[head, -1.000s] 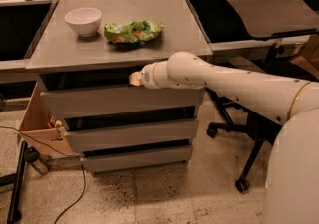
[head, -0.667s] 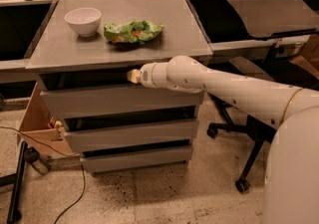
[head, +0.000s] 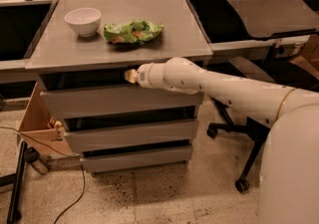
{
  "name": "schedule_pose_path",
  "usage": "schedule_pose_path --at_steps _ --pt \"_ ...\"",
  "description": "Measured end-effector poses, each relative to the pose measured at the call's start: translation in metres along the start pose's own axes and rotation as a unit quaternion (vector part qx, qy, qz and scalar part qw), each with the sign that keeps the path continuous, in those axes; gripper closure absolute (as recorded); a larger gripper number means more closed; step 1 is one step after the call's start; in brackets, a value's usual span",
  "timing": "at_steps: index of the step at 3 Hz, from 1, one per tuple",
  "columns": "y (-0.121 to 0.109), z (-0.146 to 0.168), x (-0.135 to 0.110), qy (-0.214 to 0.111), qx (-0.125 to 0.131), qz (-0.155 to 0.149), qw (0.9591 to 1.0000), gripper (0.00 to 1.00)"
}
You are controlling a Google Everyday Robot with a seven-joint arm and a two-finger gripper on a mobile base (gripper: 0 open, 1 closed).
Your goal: Open top drawer
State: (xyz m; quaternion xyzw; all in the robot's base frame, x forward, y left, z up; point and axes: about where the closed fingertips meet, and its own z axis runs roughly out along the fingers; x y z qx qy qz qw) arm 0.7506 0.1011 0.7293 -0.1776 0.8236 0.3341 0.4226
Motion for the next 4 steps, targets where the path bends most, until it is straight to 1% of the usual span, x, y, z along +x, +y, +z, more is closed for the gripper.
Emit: schedule_pose_path --at_steps 1,2,3,4 --pt "-0.004 -0.01 0.007 0.02 0.024 -0.03 0.9991 1.0" --pt "-0.014 -0.036 0.018 0.046 0.06 -0.062 0.9952 1.0" --pt "-0.022 -0.057 0.036 0.074 0.086 -0.084 0.99 1.0" --pt "-0.02 -0.059 0.032 0.074 0.086 -0.084 0.9899 1.0"
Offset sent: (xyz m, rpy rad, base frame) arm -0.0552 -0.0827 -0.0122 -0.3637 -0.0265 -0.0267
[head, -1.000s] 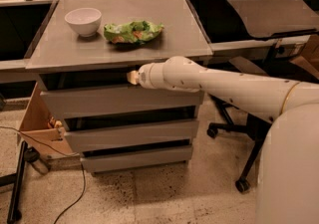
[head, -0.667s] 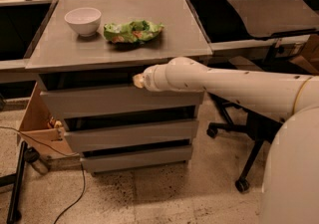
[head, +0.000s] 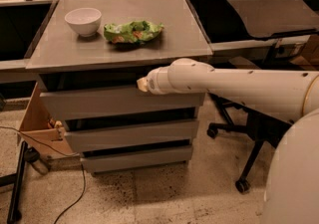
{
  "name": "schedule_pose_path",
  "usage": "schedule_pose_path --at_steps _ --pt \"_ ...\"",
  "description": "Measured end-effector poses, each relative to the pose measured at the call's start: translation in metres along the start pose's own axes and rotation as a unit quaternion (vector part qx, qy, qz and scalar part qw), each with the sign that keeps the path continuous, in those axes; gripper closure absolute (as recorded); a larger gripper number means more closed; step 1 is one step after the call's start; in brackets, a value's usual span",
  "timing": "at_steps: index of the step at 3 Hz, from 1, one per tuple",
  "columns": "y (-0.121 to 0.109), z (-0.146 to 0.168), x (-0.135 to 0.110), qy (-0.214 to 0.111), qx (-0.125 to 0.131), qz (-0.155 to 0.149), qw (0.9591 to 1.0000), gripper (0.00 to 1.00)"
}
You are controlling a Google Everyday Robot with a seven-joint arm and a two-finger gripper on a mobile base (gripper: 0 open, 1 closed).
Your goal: Open top drawer
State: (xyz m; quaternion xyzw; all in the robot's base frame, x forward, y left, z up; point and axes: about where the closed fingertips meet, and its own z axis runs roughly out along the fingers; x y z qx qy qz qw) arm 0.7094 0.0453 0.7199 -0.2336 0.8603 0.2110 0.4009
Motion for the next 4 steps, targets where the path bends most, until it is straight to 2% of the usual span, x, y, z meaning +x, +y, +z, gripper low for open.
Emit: schedule_pose_path --at_steps 1,2,3,4 --pt "0.0 -0.006 0.011 0.023 0.007 -0.023 0.9994 1.0" --pt "0.001 -0.01 0.023 0.055 0.0 -0.044 0.9975 1.0" --pt "0.008 -0.019 0.037 0.093 -0.024 -0.066 0.9932 1.0" --pt "0.015 -0.043 0.038 0.095 -0.037 -0.082 0.9914 1.0"
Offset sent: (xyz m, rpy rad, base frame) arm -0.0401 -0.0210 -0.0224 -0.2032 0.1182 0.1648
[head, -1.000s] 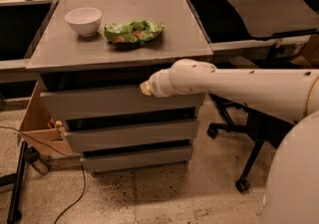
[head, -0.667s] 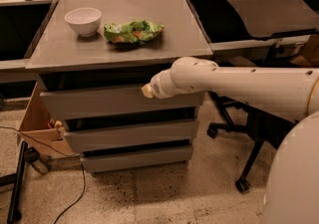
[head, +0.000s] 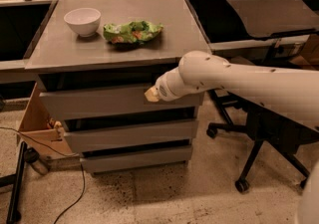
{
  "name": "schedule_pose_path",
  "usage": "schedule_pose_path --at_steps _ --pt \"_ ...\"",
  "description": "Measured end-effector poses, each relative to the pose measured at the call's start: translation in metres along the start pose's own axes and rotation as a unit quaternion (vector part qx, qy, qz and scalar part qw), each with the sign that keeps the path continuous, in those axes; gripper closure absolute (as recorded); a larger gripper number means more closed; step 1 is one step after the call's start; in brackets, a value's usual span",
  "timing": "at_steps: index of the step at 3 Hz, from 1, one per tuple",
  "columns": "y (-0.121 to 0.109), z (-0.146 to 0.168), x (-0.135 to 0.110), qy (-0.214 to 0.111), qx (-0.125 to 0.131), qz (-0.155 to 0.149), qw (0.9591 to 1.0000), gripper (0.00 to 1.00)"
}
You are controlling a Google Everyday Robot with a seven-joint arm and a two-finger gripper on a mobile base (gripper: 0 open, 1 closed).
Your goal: Open top drawer
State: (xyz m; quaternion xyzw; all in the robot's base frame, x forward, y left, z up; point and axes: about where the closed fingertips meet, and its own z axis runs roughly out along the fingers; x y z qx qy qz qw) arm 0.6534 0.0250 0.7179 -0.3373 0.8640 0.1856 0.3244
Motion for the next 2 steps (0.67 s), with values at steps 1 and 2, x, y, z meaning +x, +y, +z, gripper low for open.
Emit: schedule_pose_path --at_steps 1,2 --pt "0.006 -0.02 -0.008 -0.02 -0.002 -0.01 0.9997 1.0" --pt "0.002 -0.017 -0.022 -0.04 0.007 -0.01 0.9991 1.0"
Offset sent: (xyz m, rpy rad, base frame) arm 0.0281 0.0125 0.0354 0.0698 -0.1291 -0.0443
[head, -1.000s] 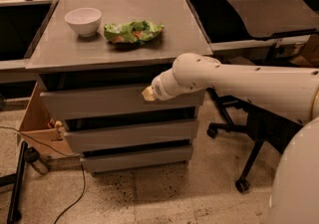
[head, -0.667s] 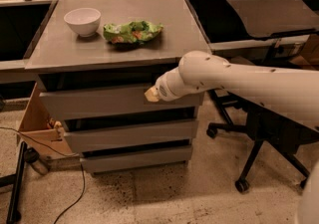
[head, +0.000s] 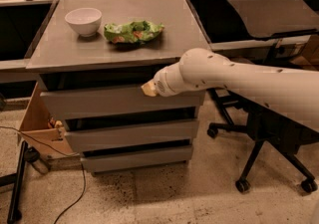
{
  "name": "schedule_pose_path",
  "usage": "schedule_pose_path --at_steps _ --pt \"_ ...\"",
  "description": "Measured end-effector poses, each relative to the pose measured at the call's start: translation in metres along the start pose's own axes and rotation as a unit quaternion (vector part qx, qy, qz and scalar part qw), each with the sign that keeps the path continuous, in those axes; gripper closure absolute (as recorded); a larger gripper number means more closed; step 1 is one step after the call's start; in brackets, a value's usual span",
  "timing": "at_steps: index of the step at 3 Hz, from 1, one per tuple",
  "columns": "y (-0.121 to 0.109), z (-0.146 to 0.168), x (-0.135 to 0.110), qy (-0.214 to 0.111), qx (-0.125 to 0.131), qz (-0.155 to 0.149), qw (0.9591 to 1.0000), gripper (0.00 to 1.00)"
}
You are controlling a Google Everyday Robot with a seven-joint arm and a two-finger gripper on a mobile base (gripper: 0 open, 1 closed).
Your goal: Open top drawer
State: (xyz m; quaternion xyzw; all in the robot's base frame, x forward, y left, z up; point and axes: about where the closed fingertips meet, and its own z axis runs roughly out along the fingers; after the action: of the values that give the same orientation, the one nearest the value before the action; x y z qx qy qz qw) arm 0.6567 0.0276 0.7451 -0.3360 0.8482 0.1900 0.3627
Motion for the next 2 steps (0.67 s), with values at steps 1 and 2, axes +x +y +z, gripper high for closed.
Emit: schedule_pose_path --at_steps 1,2 --pt "-0.013 0.018 -0.015 -0.021 0.012 0.009 0.9997 1.0" --pt "-0.031 0.038 -0.029 -0.031 0.03 0.024 0.9988 1.0"
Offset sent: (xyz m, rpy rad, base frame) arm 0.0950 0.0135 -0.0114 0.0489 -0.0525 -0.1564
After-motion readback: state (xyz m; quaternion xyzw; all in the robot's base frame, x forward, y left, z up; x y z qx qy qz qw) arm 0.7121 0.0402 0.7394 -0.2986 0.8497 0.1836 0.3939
